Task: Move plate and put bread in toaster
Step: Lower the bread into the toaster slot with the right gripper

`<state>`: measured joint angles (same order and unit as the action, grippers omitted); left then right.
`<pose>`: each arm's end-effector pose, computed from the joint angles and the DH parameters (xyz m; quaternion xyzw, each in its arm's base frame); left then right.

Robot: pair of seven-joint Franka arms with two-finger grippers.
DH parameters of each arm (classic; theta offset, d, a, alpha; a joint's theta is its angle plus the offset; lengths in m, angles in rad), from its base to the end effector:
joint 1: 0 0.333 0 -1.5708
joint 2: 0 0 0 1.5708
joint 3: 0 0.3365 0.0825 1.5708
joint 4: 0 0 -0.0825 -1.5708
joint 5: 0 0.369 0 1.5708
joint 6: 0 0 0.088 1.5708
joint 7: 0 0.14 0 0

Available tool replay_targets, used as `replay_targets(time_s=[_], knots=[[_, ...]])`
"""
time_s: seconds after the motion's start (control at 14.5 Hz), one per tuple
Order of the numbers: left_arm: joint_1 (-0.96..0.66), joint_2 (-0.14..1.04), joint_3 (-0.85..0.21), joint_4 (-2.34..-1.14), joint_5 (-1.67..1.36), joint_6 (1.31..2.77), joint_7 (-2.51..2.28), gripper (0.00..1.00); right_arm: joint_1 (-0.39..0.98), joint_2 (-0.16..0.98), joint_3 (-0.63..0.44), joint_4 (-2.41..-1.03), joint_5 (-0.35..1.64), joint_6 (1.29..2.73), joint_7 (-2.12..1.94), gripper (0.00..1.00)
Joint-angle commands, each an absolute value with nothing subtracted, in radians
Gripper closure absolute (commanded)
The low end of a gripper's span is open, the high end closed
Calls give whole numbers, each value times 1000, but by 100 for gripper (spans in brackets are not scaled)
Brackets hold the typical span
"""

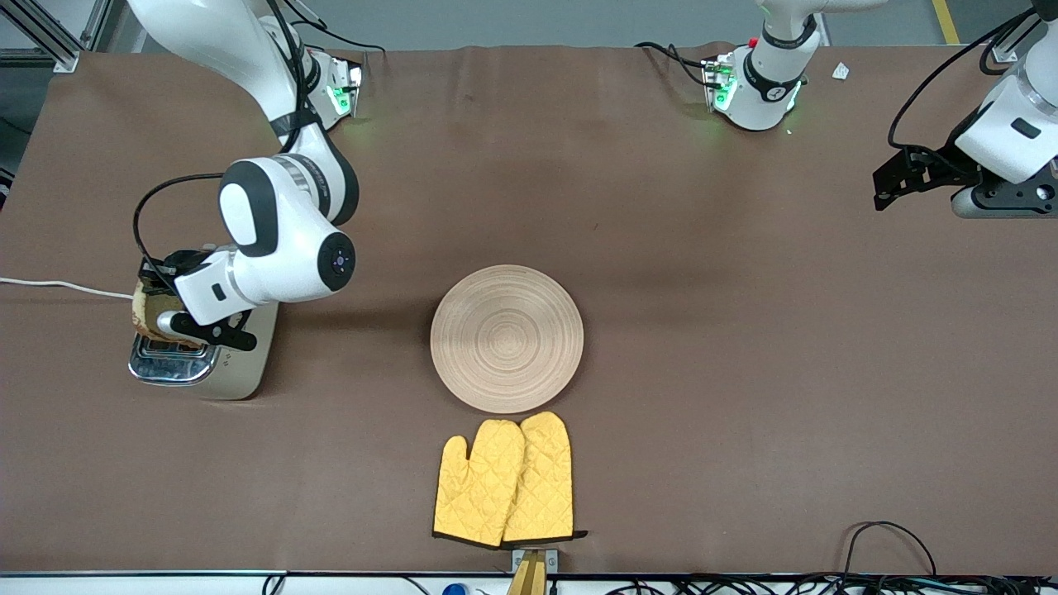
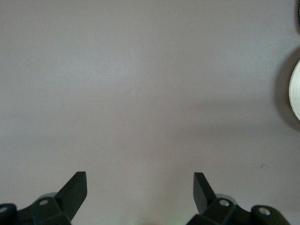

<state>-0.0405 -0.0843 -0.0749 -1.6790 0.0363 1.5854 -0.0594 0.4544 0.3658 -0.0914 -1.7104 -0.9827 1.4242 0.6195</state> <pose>0.5085 -0.0555 0.6081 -0.9994 0.0282 0.0029 0.0216 0.5834 0.0932 0.4104 0.8312 -0.0248 -0.0225 0.5550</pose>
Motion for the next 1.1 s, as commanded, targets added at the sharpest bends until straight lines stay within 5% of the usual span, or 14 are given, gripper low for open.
replay_targets(time_s=[0.0, 1.03], knots=[[-37, -92, -77, -1671, 41, 1575, -63, 0, 434, 313, -78, -1773, -1011, 1453, 640, 100], [-48, -87, -81, -1658, 43, 1575, -64, 0, 425, 322, -77, -1818, -1005, 1491, 765, 100]])
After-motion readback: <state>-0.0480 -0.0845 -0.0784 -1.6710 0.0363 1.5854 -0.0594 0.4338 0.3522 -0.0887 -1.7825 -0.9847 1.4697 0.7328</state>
